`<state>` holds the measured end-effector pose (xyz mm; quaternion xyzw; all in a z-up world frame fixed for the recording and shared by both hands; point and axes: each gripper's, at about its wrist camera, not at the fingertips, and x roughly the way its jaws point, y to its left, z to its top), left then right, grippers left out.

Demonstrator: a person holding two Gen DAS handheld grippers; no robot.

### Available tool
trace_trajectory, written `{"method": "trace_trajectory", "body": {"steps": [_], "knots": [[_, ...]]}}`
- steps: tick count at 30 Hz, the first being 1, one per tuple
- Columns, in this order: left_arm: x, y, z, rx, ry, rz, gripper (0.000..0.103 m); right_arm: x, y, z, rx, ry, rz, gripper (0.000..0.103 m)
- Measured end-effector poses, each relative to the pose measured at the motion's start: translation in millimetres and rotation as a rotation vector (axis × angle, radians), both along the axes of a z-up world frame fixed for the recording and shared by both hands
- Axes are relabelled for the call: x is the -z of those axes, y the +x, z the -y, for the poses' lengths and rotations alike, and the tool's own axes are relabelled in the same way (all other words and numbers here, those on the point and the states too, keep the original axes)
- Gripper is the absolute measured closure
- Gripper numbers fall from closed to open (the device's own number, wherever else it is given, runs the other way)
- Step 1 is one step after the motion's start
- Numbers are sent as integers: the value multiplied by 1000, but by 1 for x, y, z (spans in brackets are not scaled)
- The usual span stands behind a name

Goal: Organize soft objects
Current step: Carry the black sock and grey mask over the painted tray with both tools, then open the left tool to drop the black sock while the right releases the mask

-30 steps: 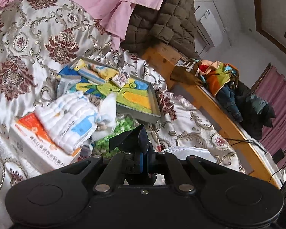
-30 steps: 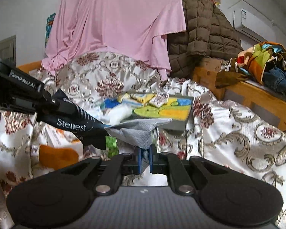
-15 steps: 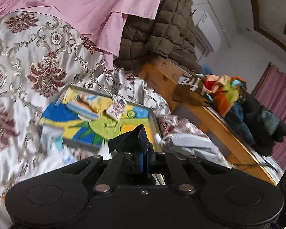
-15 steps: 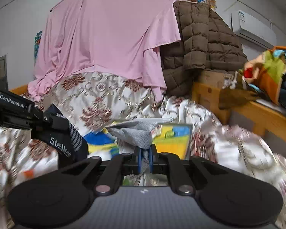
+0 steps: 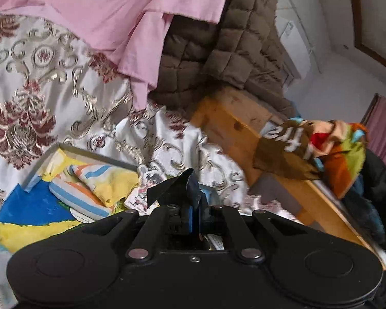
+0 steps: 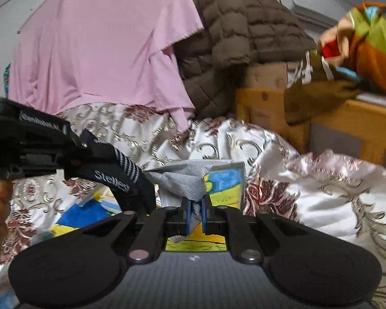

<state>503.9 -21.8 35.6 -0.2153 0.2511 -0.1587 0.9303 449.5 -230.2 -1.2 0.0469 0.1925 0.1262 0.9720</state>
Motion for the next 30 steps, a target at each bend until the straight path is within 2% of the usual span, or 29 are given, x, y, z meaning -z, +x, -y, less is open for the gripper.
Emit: {"method": "trace_trajectory", "body": {"steps": [5,11,18,23,27,30], "knots": [[36,26,4,-10,2,-68,100,14,16,-3,21,-1,-21,94],[65,34,-3,-20,-9,-125,100,26,26,-10,8,-16,-58,94],[82,35,6,-9,76,-199,99,34,27,-19,-4,-58,-94,91],[86,33,6,-41,107,-224,90,36,26,-20,-3,-80,-115,91],[86,30,9,-55,158,-231,87,36,23,-18,-1,-82,-117,86],[84,27,11,-66,179,-223,74,35,20,-15,0,-85,-117,84]]}}
